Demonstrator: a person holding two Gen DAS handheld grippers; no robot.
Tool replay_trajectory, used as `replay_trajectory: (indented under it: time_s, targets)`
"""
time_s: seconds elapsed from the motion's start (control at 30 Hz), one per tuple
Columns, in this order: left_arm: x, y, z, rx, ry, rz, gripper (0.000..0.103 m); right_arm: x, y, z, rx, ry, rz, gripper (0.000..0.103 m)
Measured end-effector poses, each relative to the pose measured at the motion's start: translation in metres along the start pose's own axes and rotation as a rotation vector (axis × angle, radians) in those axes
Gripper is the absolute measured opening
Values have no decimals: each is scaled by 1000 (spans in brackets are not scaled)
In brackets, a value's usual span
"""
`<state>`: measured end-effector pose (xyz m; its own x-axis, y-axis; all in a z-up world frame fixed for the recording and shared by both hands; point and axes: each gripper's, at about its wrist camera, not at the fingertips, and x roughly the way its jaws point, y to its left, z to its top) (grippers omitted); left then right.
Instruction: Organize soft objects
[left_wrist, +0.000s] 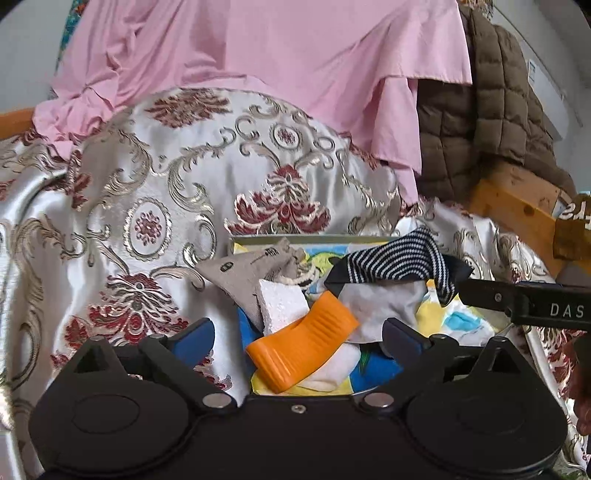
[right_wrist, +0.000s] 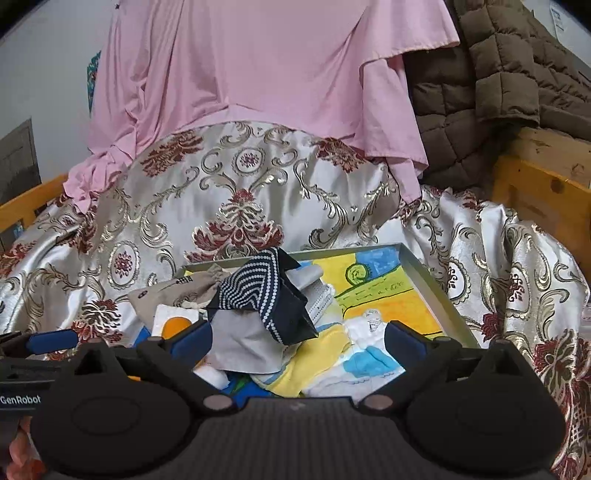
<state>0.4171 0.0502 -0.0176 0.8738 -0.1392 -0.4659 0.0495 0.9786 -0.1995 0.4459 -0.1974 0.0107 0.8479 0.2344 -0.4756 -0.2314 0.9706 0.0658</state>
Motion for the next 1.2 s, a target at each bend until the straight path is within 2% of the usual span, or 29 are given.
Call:
replay_trajectory:
  time_s: [0.33,0.9,1.2]
  targets:
    - [-35,-15,-7,-5,-97,43,100,-32,-2,-5,12,-50,13,102]
    - [-72,-28,-13,-6,-149,48,102,-65,-2,-10,11,-69,24,103]
    - [-92,-30,-21,3,-167,51,102,-84,1,-25,21,-58,26,103]
